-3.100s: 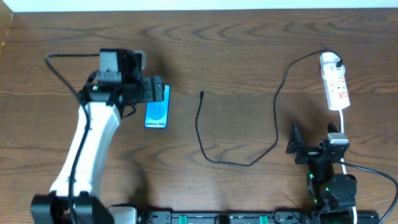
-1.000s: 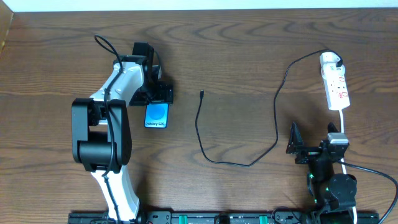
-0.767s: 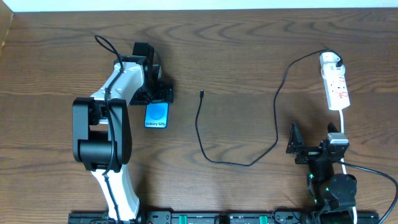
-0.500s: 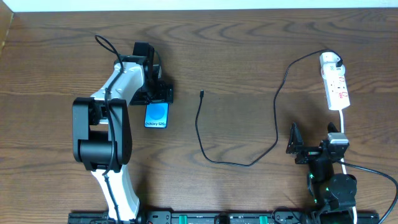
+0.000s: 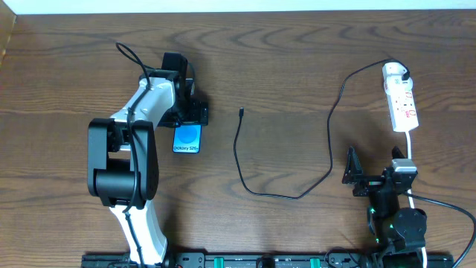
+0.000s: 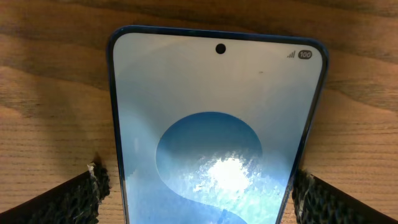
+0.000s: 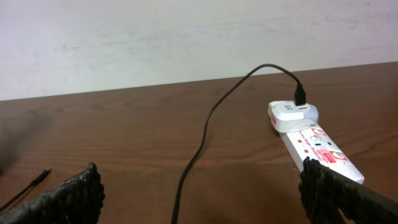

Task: Plug charger to phone and switch on socket
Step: 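Lower the open left gripper around the phone's top end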

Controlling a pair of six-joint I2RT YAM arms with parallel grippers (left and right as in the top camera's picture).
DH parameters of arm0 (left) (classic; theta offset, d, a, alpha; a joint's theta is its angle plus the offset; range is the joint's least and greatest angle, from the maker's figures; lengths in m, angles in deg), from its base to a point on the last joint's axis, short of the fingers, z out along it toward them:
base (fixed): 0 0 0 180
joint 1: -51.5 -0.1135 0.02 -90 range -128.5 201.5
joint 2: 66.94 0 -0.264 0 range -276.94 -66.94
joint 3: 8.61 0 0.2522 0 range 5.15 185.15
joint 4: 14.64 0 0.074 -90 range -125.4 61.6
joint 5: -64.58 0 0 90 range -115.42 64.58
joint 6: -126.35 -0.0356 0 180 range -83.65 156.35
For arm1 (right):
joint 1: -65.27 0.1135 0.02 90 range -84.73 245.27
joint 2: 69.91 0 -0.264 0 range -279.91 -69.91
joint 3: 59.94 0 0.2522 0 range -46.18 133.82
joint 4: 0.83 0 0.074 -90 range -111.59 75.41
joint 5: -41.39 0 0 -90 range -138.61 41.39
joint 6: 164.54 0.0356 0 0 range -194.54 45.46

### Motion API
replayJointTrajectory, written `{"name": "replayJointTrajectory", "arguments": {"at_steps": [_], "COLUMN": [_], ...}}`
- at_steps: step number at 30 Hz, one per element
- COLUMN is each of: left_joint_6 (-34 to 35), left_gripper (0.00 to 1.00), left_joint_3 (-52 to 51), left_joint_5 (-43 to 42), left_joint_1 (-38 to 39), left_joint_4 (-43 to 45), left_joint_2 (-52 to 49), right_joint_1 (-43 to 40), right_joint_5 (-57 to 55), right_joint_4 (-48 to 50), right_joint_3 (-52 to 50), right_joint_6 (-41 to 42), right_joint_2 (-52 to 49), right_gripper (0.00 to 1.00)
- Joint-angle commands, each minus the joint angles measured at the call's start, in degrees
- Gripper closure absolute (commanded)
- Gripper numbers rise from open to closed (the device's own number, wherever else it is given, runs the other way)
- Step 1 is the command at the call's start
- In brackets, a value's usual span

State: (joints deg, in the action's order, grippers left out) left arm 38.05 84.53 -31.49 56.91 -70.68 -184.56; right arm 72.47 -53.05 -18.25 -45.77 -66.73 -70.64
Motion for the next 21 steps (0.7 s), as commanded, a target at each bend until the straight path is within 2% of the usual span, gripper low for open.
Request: {"name": "replayJointTrajectory", "arguments": {"at_steps": [1,6,21], "left_joint_6": [1.9,3.3,5.9], "left_gripper": [0.02,0.02,0.03], "left_joint_3": [-2.8,-3.2,-5.5], "left_joint_5": [-0.3,2.9,3.0], "left_joint_1": [0.5,2.3,2.9], "left_joint_4": [-0.5,-0.5,-0.4], "left_joint_2": [-2.8,-2.8,-3.0], "right_joint_1": [-0.4,-0.3,-0.3], "right_joint_5": [0.1,0.1,0.1], "right_joint_4": [-0.2,-0.2,-0.2], "right_joint_3": [-0.1,-0.1,-0.1], "right_joint_6": [-0.2,-0.2,-0.2], "right_joint_2": [0.2,0.2,0.2], "right_gripper": [0.01,0.01,0.01]}}
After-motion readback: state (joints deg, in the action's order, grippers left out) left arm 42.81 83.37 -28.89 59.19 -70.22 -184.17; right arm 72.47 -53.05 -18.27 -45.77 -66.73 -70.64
